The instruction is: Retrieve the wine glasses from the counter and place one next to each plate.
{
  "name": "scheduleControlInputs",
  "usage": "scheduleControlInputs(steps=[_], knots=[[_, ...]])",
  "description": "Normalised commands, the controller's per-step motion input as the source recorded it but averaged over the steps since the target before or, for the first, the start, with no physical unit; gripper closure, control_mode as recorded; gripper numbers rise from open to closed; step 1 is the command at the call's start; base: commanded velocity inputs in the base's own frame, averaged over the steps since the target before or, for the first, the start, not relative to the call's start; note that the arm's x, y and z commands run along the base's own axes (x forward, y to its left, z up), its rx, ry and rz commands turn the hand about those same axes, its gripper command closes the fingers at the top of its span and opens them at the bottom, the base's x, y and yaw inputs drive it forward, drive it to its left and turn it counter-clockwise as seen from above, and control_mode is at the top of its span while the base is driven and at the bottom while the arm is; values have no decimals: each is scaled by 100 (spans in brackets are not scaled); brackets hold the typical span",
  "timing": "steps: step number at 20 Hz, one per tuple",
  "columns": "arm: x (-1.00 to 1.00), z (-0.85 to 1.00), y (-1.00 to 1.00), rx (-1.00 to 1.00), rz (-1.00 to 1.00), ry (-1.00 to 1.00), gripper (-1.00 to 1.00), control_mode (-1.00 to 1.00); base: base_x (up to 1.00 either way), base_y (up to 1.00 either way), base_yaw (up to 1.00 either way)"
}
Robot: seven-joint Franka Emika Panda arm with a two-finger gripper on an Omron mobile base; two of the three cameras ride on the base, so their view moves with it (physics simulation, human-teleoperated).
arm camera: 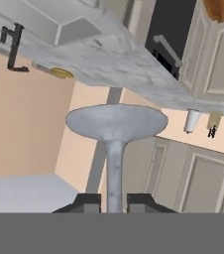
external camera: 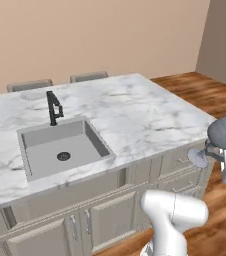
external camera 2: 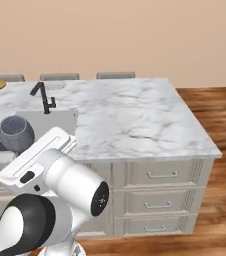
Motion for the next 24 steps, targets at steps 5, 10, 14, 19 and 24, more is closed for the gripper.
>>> scheduleControlInputs(steps=[5,10,14,19,24], knots=[[0,0,0,0,0,0,100,100,9,-100,22],[0,0,0,0,0,0,100,100,20,-100,17],[0,0,0,0,0,0,100,100,43,-100,16],[0,0,0,0,0,0,100,100,54,-100,10],[0,0,0,0,0,0,100,100,50,-100,10]])
